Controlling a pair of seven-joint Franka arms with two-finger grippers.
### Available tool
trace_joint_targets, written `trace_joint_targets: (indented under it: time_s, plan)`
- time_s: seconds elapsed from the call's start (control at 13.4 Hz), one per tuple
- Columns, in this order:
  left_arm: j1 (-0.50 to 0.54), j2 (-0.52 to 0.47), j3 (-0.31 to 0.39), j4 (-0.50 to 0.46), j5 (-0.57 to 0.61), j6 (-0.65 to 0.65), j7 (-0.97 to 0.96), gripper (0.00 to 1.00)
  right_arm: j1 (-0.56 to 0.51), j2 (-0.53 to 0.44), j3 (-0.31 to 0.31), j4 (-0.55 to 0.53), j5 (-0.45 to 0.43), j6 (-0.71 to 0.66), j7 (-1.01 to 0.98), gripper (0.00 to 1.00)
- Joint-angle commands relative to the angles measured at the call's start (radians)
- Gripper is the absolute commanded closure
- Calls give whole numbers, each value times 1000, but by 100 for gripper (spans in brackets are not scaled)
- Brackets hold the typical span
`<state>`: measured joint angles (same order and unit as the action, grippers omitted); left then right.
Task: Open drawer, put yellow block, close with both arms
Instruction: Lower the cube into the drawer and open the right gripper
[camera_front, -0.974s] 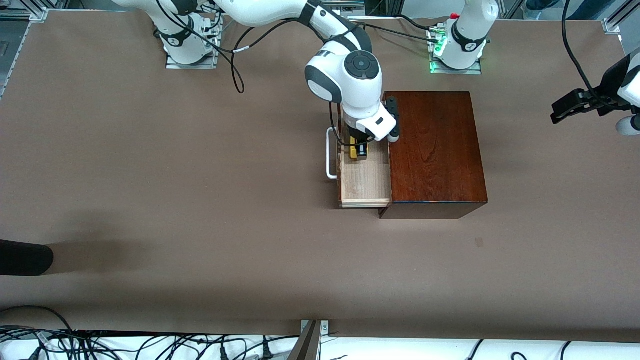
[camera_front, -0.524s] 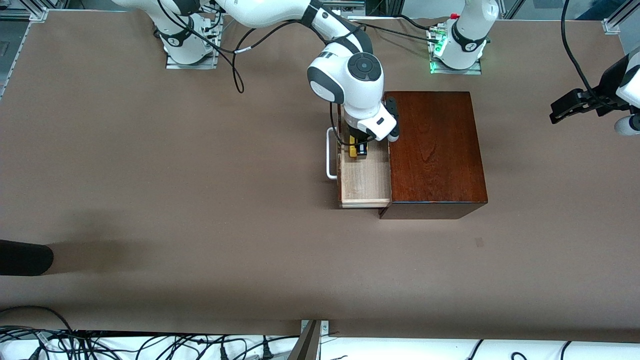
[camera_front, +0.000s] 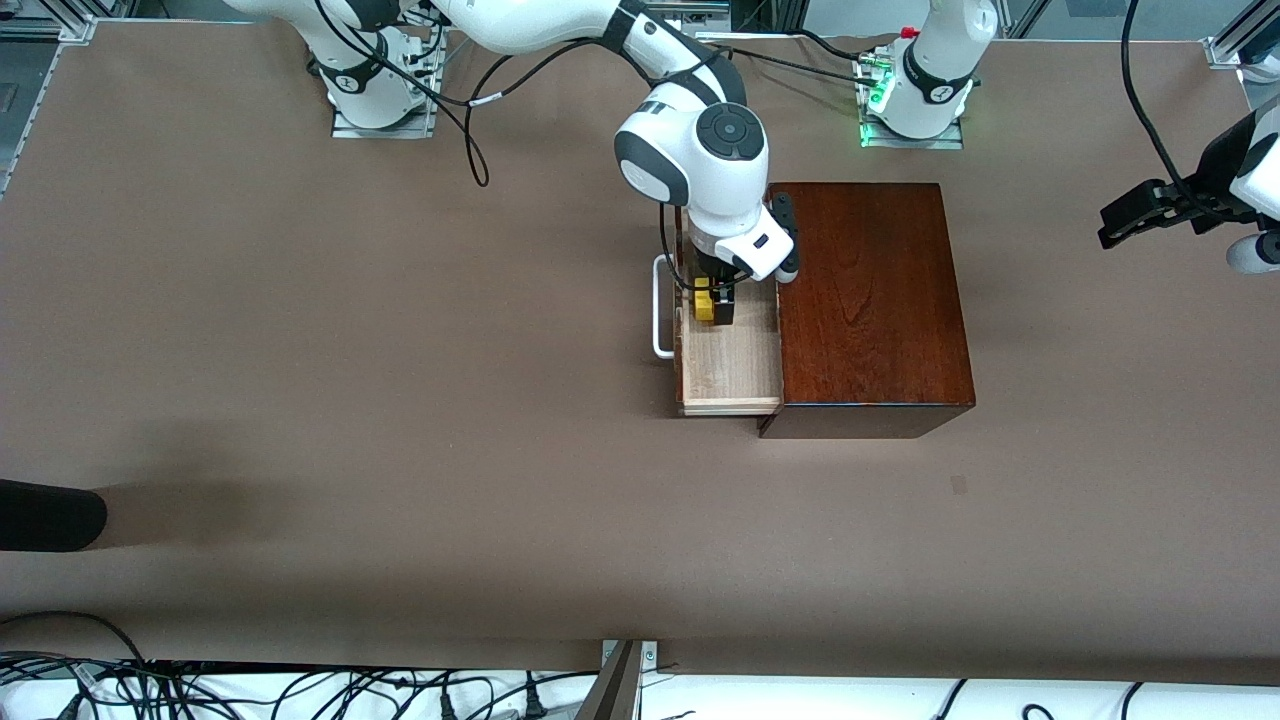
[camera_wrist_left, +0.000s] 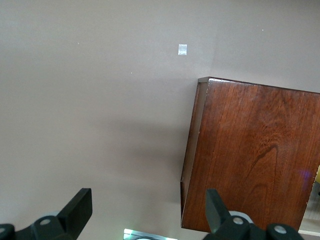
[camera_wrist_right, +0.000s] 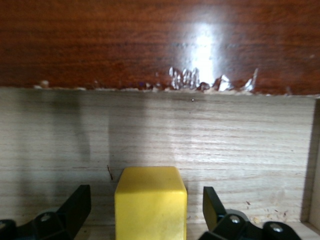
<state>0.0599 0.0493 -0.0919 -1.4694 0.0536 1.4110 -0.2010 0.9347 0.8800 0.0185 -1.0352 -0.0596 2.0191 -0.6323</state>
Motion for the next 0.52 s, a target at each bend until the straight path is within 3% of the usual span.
trace_joint_targets:
  time_s: [0.0,0.45]
  plan:
    - [9,-3,-5,4,-24,2,3,0,9,-13,-3,41,0,-86,5,0]
    - [1,-2,-6,12,-24,5,-1,0,-54,-104,-12,96,44,-307,14,0]
